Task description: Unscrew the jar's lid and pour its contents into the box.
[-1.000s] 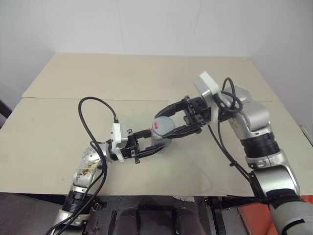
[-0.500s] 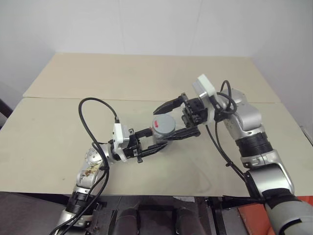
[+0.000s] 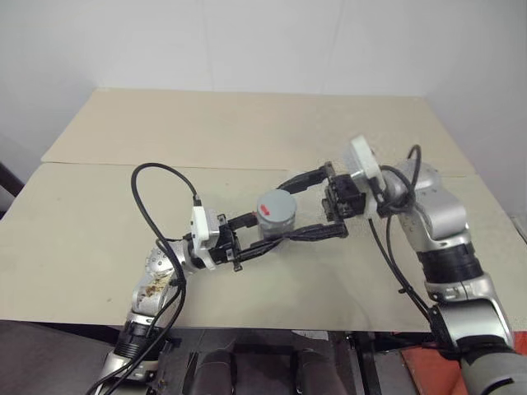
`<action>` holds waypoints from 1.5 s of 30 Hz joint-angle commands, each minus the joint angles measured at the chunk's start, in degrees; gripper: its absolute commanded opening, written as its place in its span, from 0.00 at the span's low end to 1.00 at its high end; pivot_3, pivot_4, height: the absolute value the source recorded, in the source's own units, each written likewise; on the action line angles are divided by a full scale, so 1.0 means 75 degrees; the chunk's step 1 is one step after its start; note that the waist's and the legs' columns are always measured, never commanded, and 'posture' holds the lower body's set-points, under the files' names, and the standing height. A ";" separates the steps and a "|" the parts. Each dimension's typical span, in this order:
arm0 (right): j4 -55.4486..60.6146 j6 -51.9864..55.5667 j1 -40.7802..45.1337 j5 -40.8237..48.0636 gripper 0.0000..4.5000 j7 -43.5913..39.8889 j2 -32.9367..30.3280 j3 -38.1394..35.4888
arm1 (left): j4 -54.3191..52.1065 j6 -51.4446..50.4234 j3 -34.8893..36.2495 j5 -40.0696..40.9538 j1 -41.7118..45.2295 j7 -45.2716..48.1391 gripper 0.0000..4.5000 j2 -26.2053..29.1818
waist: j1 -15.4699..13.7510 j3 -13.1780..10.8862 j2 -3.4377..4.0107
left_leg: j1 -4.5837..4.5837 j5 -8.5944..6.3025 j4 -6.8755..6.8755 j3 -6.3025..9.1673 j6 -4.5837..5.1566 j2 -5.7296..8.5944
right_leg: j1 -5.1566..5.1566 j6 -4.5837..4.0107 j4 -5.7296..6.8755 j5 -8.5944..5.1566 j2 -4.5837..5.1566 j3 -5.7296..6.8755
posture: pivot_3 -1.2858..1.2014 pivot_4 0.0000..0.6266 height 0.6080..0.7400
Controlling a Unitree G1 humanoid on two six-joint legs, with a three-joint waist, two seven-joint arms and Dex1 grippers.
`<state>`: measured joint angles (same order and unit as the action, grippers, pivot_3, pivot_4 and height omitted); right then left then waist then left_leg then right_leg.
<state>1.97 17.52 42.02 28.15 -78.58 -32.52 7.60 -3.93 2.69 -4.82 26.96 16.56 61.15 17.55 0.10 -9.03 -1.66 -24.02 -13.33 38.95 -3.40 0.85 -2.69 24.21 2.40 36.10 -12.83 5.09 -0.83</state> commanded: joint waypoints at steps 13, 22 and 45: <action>0.3583 0.1762 -0.1566 0.0483 0.99 0.3778 0.0279 -0.0861 | 0.0267 0.0320 -0.0069 -0.0222 0.0149 -0.0247 0.46 -0.0217 | -0.0037 0.0000 0.0000 | 0.0000 0.0000 0.0002 0.0001 0.0000 0.0002 | -0.0004 0.0001 -0.0002 0.0000 0.0001 0.0000 | 0.52 0.24 1.00; 0.3773 0.2047 -0.1548 0.0837 0.99 0.4026 0.0236 -0.0854 | 0.0491 0.0405 -0.0029 -0.0262 0.0339 -0.0139 0.46 -0.0285 | -0.0035 0.0000 0.0000 | 0.0000 0.0000 0.0002 0.0002 0.0001 0.0003 | -0.0004 0.0001 -0.0003 0.0000 0.0000 -0.0001 | 0.52 0.24 1.00; 0.3606 0.2255 -0.1518 0.1016 0.61 0.4389 0.0332 -0.0733 | 0.0446 0.0524 -0.0022 -0.0300 0.0267 -0.0179 0.46 -0.0210 | -0.0032 0.0000 0.0000 | -0.0001 0.0000 0.0002 0.0003 0.0001 0.0003 | -0.0003 0.0001 -0.0003 -0.0001 0.0000 -0.0001 | 0.52 0.24 1.00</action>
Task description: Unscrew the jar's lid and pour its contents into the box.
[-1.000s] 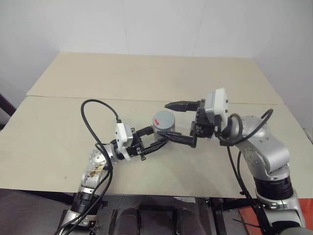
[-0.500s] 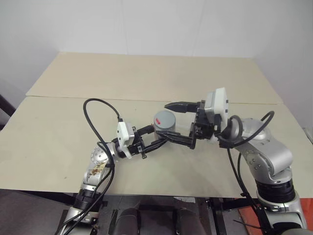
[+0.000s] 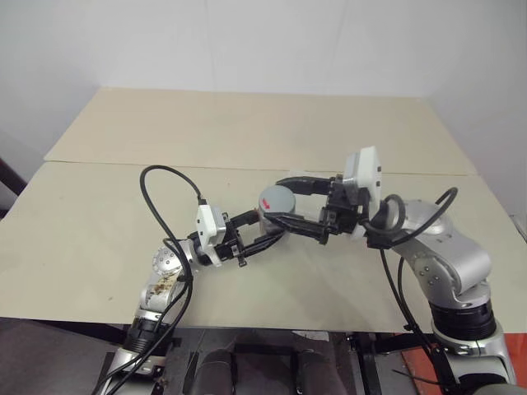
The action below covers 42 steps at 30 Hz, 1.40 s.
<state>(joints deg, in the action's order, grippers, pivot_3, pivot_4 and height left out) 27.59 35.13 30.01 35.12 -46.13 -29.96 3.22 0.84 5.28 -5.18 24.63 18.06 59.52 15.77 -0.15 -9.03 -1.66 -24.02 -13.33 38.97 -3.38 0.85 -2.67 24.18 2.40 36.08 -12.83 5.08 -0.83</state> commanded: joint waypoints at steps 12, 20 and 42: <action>0.0357 0.0161 0.0071 0.0555 0.61 0.0299 0.0063 -0.0466 | 0.0002 0.0257 -0.0043 -0.0084 0.0065 0.0159 0.46 0.0086 | 0.0001 0.0000 0.0000 | 0.0000 0.0000 0.0000 0.0000 0.0000 0.0000 | -0.0001 0.0000 0.0000 0.0000 0.0000 0.0000 | 0.52 0.24 1.00; 0.0310 0.0678 0.0217 0.1547 0.61 0.0737 0.0211 -0.0882 | 0.0156 0.0448 -0.0050 -0.0159 0.0132 0.0180 0.46 0.0099 | 0.0002 0.0000 0.0000 | 0.0000 0.0000 0.0000 0.0001 0.0000 -0.0001 | -0.0002 0.0000 0.0000 0.0000 0.0000 0.0001 | 0.52 0.24 1.00; -0.0113 0.2287 -0.3059 -0.0855 0.61 0.3562 -0.1346 -0.0972 | 0.0930 0.0322 0.0581 -0.0803 0.0777 -0.0787 0.46 0.0689 | -0.0010 0.0000 -0.0002 | -0.0006 0.0000 0.0000 -0.0001 0.0001 0.0006 | 0.0002 0.0002 -0.0004 0.0000 0.0002 -0.0007 | 0.52 0.24 1.00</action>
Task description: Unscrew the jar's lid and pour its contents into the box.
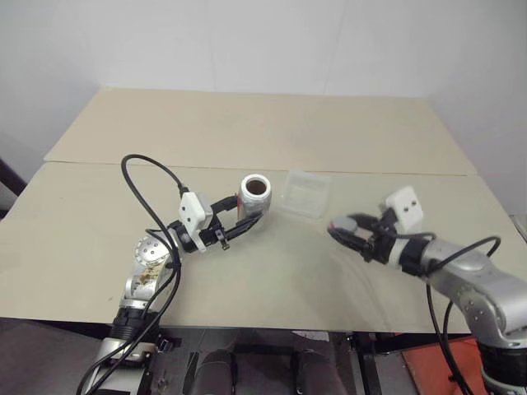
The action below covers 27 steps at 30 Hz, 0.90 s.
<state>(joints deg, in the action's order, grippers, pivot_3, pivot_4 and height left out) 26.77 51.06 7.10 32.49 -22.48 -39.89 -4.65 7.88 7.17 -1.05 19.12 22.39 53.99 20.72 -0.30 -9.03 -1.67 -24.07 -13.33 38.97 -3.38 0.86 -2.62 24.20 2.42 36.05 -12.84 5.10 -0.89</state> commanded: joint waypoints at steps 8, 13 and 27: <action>-0.0315 0.0373 -0.0222 -0.1292 0.77 0.0444 -0.0119 0.0554 | 0.0385 0.0249 -0.0046 -0.0267 0.0392 -0.0137 0.46 -0.0107 | 0.0013 0.0018 -0.0029 | 0.0023 0.0000 0.0003 0.0002 0.0000 0.0000 | -0.0030 0.0004 -0.0004 0.0000 -0.0001 0.0002 | 0.52 0.24 1.00; 0.0081 0.0635 -0.0098 -0.1180 0.99 0.0322 -0.0124 0.0206 | 0.0522 0.0242 -0.0119 -0.0611 0.0541 -0.0436 0.46 -0.0154 | -0.0018 0.0018 -0.0029 | 0.0024 0.0000 0.0000 0.0002 0.0000 0.0000 | -0.0026 0.0005 -0.0007 -0.0001 -0.0001 0.0000 | 0.52 0.24 1.00; 0.0753 0.0438 0.1868 -0.1493 0.99 0.1159 0.0940 -0.0037 | 0.4246 0.0539 -0.0685 -0.2576 0.3640 -0.2074 0.46 -0.0527 | -0.0049 0.0017 -0.0032 | -0.0028 -0.0002 0.0001 0.0014 0.0004 0.0012 | 0.0006 0.0016 -0.0022 0.0003 0.0001 0.0012 | 0.52 0.24 1.00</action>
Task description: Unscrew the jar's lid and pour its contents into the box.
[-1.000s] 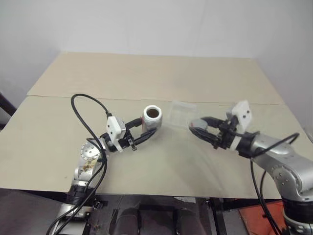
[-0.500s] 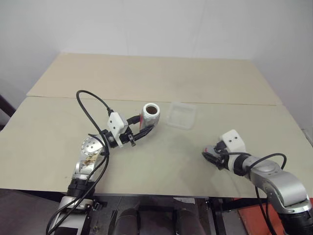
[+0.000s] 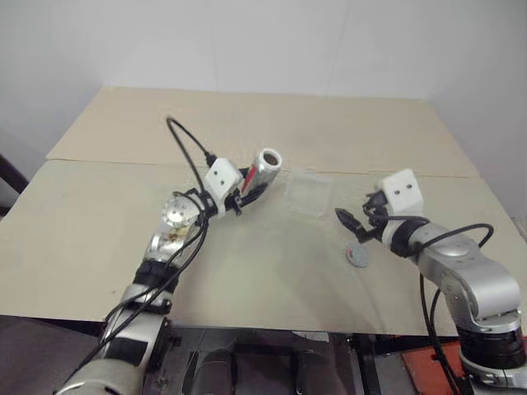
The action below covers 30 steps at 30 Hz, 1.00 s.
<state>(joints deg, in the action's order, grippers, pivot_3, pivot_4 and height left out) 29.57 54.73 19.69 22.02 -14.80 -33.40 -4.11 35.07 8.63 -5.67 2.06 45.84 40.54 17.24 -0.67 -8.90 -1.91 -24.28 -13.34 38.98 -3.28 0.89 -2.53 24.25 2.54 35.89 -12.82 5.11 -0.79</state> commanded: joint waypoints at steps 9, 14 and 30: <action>0.0734 0.0031 -0.0032 -0.0197 0.99 0.0255 0.0382 0.0004 | 0.3757 0.2512 -0.1452 -0.2550 0.2781 -0.1518 0.46 -0.0114 | -0.0004 -0.0004 -0.0005 | -0.0010 -0.0002 0.0002 0.0002 0.0003 0.0010 | 0.0002 0.0008 -0.0007 0.0005 0.0009 0.0005 | 0.52 0.24 1.00; 0.0898 0.0081 -0.0163 -0.0210 0.99 0.0300 0.0526 0.0041 | 0.4939 0.3006 -0.3407 -0.5067 0.4328 -0.3657 0.46 -0.0209 | -0.0005 -0.0006 -0.0009 | -0.0016 -0.0002 0.0002 0.0002 0.0003 0.0014 | 0.0005 0.0011 -0.0007 0.0004 0.0010 0.0005 | 0.52 0.24 1.00; 0.1798 0.0479 -0.0863 -0.0416 0.99 0.0917 0.1123 -0.0020 | 0.6059 0.1808 -0.7252 -0.9403 0.5704 -0.7797 0.46 -0.1166 | -0.0006 -0.0009 -0.0013 | -0.0068 -0.0001 0.0008 -0.0001 0.0002 0.0021 | 0.0068 0.0023 0.0015 -0.0002 0.0018 0.0000 | 0.52 0.24 1.00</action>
<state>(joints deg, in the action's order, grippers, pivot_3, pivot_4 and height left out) 40.36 57.96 13.21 19.29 -8.69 -25.18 -2.61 80.43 23.46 -60.20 -68.41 86.34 -16.95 8.78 -0.71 -8.97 -2.01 -24.79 -13.35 39.03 -3.28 0.91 -2.38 24.75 2.72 36.00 -12.83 5.24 -0.79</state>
